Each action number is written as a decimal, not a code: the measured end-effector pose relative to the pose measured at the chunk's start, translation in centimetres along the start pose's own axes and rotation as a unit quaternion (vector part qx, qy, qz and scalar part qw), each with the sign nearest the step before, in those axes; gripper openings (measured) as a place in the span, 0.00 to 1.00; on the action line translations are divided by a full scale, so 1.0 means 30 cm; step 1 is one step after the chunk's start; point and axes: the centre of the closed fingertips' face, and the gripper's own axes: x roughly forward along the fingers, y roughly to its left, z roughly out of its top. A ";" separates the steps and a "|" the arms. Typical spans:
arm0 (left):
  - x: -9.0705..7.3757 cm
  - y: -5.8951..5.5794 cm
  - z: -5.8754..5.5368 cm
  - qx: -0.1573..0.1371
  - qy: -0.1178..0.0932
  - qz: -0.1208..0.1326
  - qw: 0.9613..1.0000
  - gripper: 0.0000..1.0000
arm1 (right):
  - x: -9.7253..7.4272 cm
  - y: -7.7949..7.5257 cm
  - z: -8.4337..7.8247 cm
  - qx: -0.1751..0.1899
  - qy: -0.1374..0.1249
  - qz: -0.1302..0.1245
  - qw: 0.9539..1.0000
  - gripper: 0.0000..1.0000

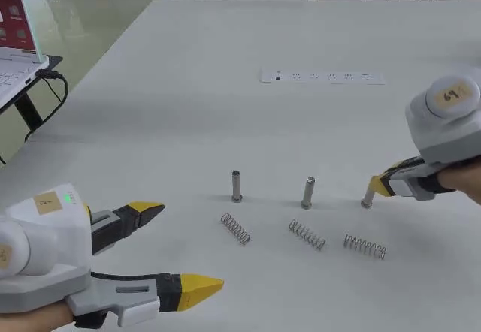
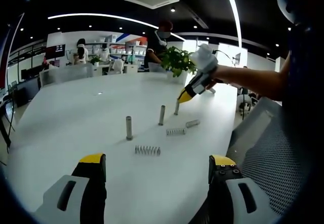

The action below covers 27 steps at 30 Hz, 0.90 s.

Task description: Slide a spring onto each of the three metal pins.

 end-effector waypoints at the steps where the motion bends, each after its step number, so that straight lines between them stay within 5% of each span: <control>1: 0.000 0.001 0.000 0.000 0.000 0.000 1.000 0.80 | 0.000 0.001 0.000 0.000 -0.001 0.000 1.000 0.06; 27: 0.002 -0.001 -0.007 -0.001 0.004 -0.001 1.000 0.80 | -0.012 0.042 -0.073 -0.008 0.014 0.017 1.000 0.09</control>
